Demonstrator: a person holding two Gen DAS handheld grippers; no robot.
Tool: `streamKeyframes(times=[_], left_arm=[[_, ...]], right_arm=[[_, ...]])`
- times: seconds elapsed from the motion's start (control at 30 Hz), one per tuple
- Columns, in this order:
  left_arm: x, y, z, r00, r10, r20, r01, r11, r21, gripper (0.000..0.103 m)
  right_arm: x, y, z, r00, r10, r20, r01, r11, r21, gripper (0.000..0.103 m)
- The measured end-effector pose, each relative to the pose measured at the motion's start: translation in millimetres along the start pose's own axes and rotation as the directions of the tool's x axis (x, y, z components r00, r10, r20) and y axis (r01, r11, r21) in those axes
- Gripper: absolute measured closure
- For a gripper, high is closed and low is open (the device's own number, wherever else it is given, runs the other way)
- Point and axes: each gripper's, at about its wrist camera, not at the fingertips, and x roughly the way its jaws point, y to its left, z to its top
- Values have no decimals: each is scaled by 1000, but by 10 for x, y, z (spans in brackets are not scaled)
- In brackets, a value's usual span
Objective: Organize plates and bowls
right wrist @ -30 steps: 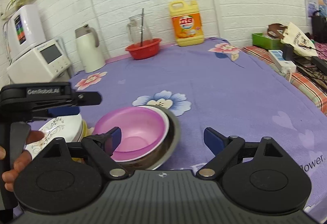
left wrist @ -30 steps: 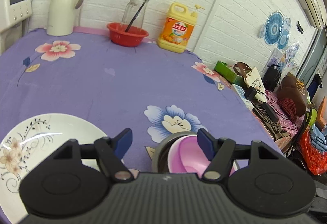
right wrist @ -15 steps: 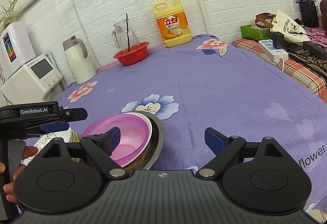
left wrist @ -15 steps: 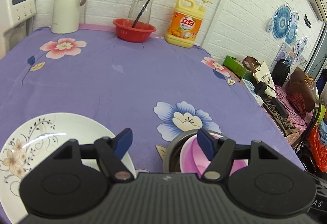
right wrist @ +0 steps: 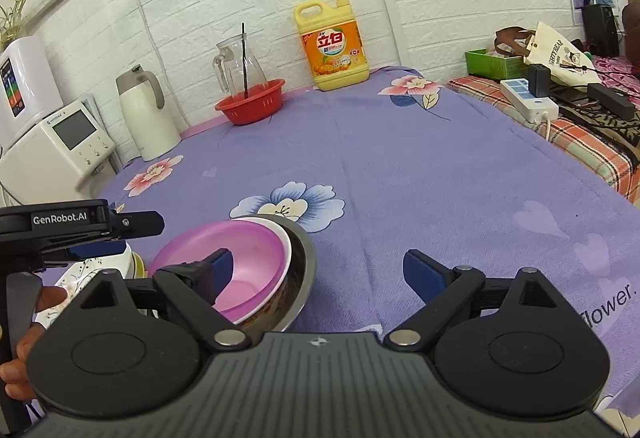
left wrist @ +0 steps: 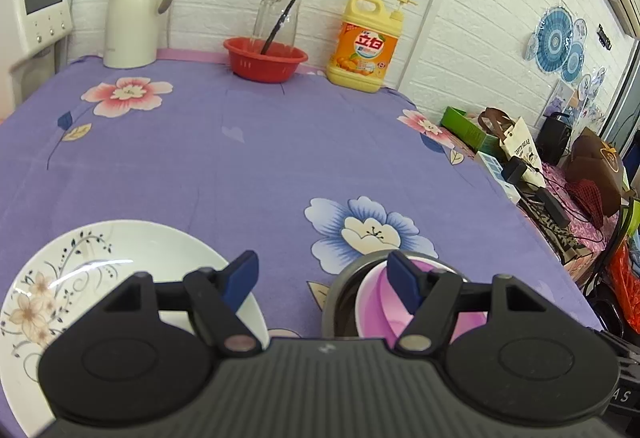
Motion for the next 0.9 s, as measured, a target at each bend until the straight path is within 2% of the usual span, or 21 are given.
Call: streamKeyframes(times=[0.33,0.47,0.63,0.77,0.9], left_arm=[[113,-42,12,999,-13,-31,13,1000,13,33],[187,-48,56,991,-99,-85,104,993,50,32],[351,-44,130,968,-180,-173,201,974,109,32],[509,-39,126,958,-181,-221,211,970,121,32],[608,-42,92,960,-158,-232,193,972,136,32]], right_arm=[[127,4,18,1000,9,-18,-9,1000,-5,0],[209,37,17,999,16,-42,-17,1000,-16,0],[286,72,26,999,15,-50,-17,999,-42,0],[378,81,-3,996,25,-80,-29,998,-47,0],[456,124,-51,994,31,-106,-37,998,-55,0]])
